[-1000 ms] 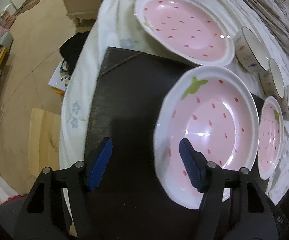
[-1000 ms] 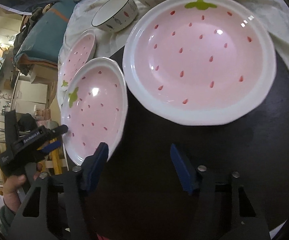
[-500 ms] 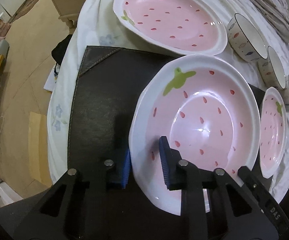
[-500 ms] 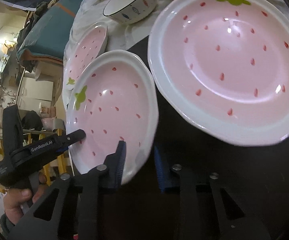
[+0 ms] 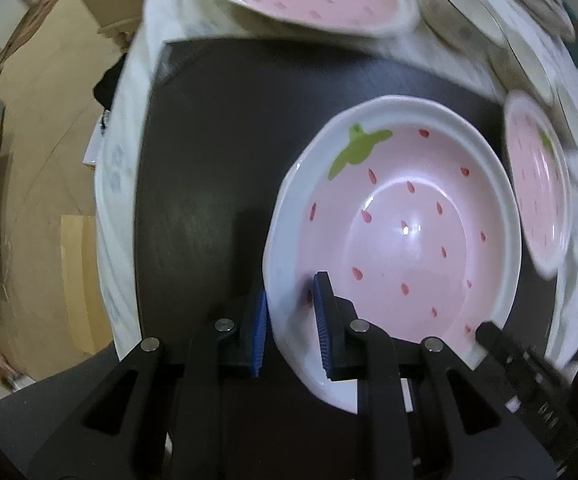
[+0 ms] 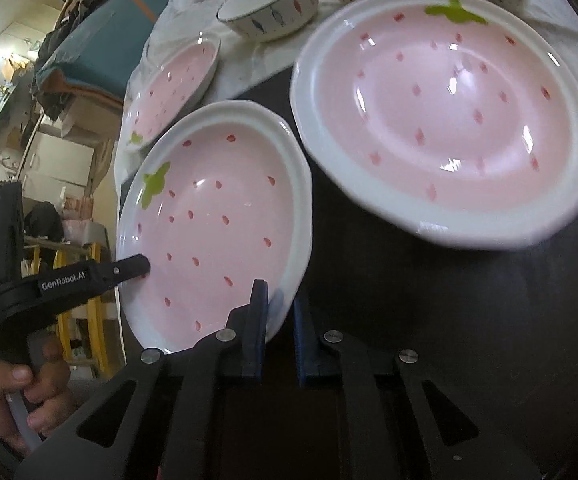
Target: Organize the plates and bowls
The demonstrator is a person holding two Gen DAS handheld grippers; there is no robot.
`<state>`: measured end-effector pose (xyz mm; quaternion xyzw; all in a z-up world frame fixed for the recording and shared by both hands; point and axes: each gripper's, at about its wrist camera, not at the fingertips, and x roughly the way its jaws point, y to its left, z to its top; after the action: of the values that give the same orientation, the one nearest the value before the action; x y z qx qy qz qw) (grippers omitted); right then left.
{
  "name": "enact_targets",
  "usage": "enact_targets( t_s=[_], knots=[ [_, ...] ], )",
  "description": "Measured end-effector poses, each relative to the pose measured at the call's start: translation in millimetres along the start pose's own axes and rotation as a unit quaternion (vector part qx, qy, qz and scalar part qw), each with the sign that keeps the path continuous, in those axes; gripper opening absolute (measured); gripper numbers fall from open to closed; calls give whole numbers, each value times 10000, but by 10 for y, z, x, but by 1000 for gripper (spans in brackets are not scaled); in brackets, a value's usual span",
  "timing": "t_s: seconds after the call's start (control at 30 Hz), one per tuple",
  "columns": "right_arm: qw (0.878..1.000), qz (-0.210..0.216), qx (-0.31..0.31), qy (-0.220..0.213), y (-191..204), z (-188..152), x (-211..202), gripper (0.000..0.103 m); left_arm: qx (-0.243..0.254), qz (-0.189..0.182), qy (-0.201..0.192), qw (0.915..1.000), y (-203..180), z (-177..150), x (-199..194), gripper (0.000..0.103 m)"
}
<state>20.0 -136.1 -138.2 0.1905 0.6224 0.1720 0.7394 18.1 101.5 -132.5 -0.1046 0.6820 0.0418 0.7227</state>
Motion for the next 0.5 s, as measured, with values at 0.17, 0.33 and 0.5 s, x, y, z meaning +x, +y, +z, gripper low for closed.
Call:
enact_targets(
  t_s=[0.17, 0.33, 0.5],
  knots=[
    [9993, 108, 221, 278, -196, -275, -153, 13, 229, 40, 46, 9997, -98, -116, 11, 20],
    [9992, 157, 274, 243, -236, -313, -208, 12, 151, 117, -41, 9998, -116, -32, 20, 21],
    [9992, 143, 332, 157, -284, -270, -232, 12, 66, 165, -139, 9997, -173, 80, 37, 22]
  ],
)
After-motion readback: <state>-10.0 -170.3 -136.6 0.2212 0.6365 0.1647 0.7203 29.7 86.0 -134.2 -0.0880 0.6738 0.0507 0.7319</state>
